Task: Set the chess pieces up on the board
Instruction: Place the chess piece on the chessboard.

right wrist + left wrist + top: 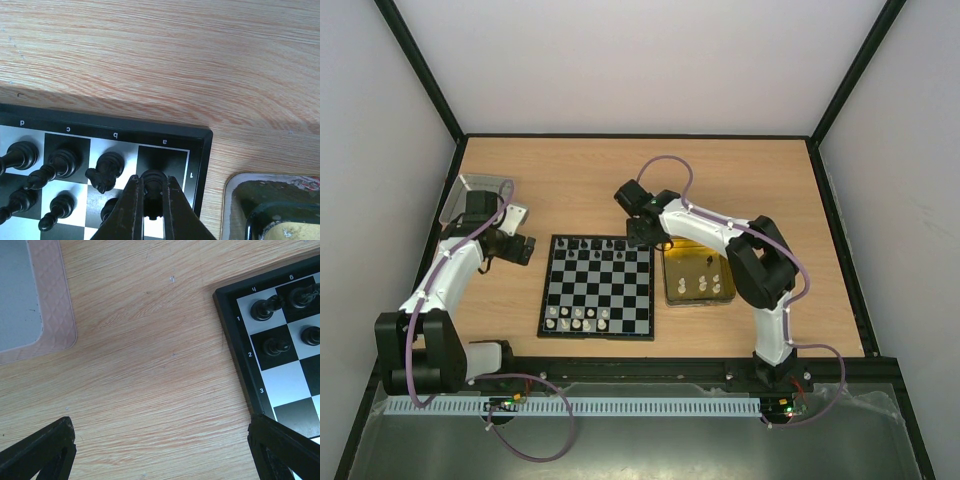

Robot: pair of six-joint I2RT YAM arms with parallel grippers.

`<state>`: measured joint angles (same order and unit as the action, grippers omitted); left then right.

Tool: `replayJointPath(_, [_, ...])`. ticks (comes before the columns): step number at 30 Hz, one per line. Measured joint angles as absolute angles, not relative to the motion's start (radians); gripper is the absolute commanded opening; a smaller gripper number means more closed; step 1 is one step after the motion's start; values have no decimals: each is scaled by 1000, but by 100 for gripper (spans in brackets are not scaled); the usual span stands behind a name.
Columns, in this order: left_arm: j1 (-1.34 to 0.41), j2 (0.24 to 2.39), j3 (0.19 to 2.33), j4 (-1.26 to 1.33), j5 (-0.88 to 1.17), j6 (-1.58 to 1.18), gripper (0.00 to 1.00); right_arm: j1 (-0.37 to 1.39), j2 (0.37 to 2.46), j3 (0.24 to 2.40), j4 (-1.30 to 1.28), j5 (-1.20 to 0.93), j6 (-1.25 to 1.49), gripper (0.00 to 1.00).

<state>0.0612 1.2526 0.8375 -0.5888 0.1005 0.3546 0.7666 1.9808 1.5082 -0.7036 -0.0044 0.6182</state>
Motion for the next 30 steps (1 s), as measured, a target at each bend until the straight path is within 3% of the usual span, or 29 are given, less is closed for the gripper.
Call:
replayJointPath(14, [61, 1253, 836, -588, 100, 355, 94, 767, 2013, 1509, -701, 2, 621, 8])
replayJointPath(21, [61, 1253, 834, -588, 100, 355, 94, 767, 2013, 1510, -698, 5, 625, 20])
replayJointPath(30, [61, 1253, 832, -588, 100, 355, 94, 767, 2012, 1513, -698, 8, 635, 20])
